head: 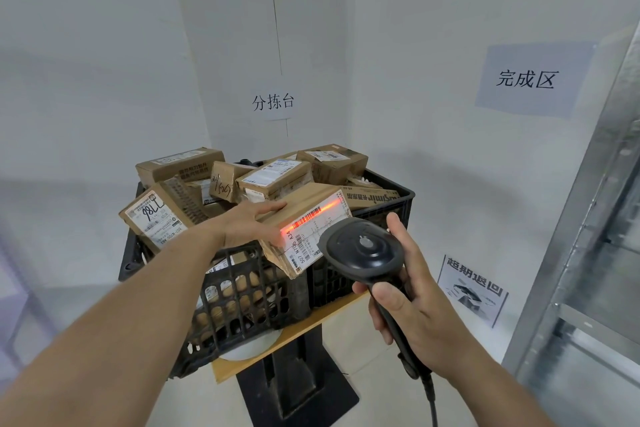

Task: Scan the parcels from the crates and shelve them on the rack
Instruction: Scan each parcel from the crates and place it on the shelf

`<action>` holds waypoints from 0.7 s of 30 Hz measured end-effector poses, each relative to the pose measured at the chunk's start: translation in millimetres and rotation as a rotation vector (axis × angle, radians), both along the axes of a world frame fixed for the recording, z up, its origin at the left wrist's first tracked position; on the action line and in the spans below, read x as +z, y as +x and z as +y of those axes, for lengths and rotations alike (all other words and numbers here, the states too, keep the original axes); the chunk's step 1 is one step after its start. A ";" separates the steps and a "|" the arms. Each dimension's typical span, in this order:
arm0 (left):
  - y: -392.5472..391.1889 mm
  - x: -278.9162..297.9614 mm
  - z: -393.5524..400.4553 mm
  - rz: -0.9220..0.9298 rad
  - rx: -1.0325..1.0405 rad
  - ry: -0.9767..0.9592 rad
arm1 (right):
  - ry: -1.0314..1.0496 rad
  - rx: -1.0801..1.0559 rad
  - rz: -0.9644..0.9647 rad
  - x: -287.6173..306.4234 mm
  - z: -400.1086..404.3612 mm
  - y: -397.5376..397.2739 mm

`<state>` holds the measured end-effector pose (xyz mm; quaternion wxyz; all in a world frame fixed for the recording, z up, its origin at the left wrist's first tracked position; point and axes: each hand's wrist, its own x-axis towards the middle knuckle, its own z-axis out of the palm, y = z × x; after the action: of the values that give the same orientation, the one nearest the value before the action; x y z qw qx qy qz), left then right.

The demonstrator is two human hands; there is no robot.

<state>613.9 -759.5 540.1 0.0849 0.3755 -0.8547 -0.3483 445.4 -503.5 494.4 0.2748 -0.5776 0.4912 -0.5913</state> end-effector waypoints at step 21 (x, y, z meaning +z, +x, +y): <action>-40.3 -15.2 37.8 0.308 0.009 0.233 | -0.014 -0.363 -0.002 3.5 3.7 -10.5</action>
<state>573.6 -721.7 524.9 0.1721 0.3289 -0.7838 -0.4979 434.9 -499.9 497.9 0.1603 -0.4807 0.5829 -0.6352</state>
